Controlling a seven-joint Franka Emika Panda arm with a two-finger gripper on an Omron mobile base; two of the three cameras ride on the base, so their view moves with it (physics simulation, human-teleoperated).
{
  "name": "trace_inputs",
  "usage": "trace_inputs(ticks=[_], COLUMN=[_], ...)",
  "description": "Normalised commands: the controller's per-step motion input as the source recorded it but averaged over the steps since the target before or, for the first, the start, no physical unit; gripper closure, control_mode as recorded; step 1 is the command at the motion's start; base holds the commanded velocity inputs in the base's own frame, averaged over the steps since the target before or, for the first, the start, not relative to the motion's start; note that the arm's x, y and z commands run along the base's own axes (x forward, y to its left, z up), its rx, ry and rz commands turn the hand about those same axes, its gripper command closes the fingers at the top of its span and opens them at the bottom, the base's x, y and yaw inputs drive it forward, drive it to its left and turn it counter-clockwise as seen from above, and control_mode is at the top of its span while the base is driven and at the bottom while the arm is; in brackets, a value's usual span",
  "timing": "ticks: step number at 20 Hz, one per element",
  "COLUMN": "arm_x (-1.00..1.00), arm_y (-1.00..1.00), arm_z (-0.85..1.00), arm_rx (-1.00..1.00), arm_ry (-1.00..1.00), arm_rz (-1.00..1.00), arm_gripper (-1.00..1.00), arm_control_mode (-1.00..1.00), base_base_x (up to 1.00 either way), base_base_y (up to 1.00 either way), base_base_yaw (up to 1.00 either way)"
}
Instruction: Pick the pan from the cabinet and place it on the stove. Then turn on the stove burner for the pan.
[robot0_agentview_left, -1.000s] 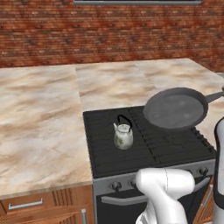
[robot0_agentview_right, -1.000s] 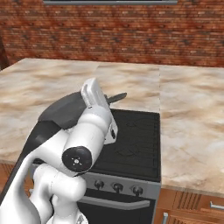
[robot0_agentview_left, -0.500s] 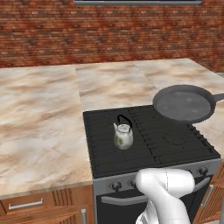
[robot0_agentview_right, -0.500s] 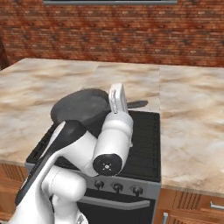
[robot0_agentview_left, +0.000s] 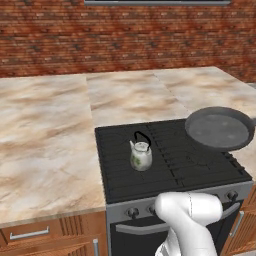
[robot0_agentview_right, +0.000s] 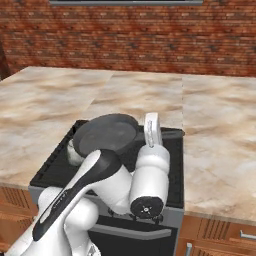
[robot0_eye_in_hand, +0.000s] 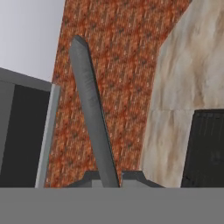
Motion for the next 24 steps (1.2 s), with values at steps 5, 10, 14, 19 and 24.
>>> trace_inputs(ticks=[5, 10, 14, 19, 24], arm_x=[0.08, 0.35, 0.47, 0.4, 0.24], arm_y=[-0.33, -0.21, -0.06, 0.0, 0.0], arm_z=[-0.66, -0.51, -0.24, -0.34, -0.41], arm_rx=[-0.02, -0.06, -0.11, -0.14, -0.14], arm_ry=[-0.05, -0.02, 0.0, 0.0, 0.0], arm_rz=[0.0, -0.02, -0.06, -0.03, 0.0], arm_gripper=[1.0, 1.0, 1.0, 1.0, 1.0], arm_control_mode=[-1.0, -1.0, -1.0, -1.0, -1.0], base_base_x=[0.0, 0.0, 0.0, 0.0, 0.0], base_base_y=[0.0, 0.0, 0.0, 0.0, 0.0], base_base_yaw=[0.0, 0.0, 0.0, 0.0, 0.0])
